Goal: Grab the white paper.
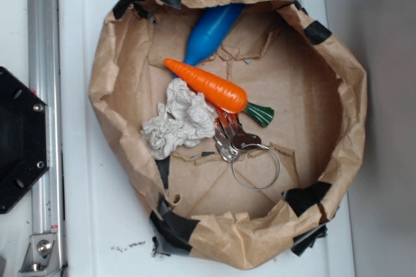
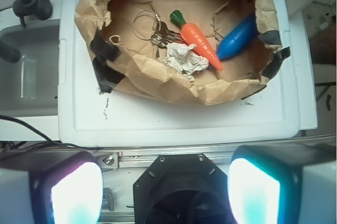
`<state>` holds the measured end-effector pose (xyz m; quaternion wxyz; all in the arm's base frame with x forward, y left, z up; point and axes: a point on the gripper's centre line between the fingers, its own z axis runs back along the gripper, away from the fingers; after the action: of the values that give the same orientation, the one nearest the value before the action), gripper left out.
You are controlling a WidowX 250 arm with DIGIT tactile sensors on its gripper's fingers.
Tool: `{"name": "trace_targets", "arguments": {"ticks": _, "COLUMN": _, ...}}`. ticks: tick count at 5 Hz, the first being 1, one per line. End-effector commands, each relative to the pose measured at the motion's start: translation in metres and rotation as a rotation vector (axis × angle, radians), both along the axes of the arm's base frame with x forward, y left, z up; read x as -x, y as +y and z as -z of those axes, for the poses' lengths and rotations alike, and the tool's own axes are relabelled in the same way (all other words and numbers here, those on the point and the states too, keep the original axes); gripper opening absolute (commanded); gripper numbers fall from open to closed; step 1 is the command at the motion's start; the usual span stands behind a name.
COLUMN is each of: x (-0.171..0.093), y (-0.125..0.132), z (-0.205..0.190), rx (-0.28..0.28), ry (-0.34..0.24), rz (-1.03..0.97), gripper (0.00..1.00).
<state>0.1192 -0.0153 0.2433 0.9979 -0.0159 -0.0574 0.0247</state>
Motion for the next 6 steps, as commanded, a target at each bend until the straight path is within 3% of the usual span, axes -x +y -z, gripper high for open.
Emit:
{"name": "trace_targets", "arguments": {"ticks": 1, "x": 0.0, "y": 0.0, "z": 0.0, "rx": 0.0, "ry": 0.0, "rz": 0.0, "gripper": 1.0}}
{"name": "trace_targets", "arguments": {"ticks": 2, "x": -0.05, "y": 0.024, "z": 0.032, "rx": 0.041, "ry": -0.042, "rz": -0.173, "gripper": 1.0}}
{"name": "trace_targets", "arguments": {"ticks": 3, "x": -0.096, "y": 0.051, "z": 0.063, "rx": 0.092, "ry": -0.021, "rz": -0.31, "gripper": 1.0}}
{"name": "trace_targets", "arguments": {"ticks": 4, "x": -0.128, "y": 0.059, "z": 0.112, "rx": 0.089, "ry": 0.045, "rz": -0.381, "gripper": 1.0}}
{"name": "trace_targets", "arguments": {"ticks": 5, "x": -0.13, "y": 0.04, "z": 0.166, "rx": 0.051, "ry": 0.168, "rz": -0.331, "gripper": 1.0}}
{"name": "trace_targets", "arguments": {"ticks": 6, "x": -0.104, "y": 0.013, "z": 0.216, "rx": 0.068, "ry": 0.292, "rz": -0.22, "gripper": 1.0}}
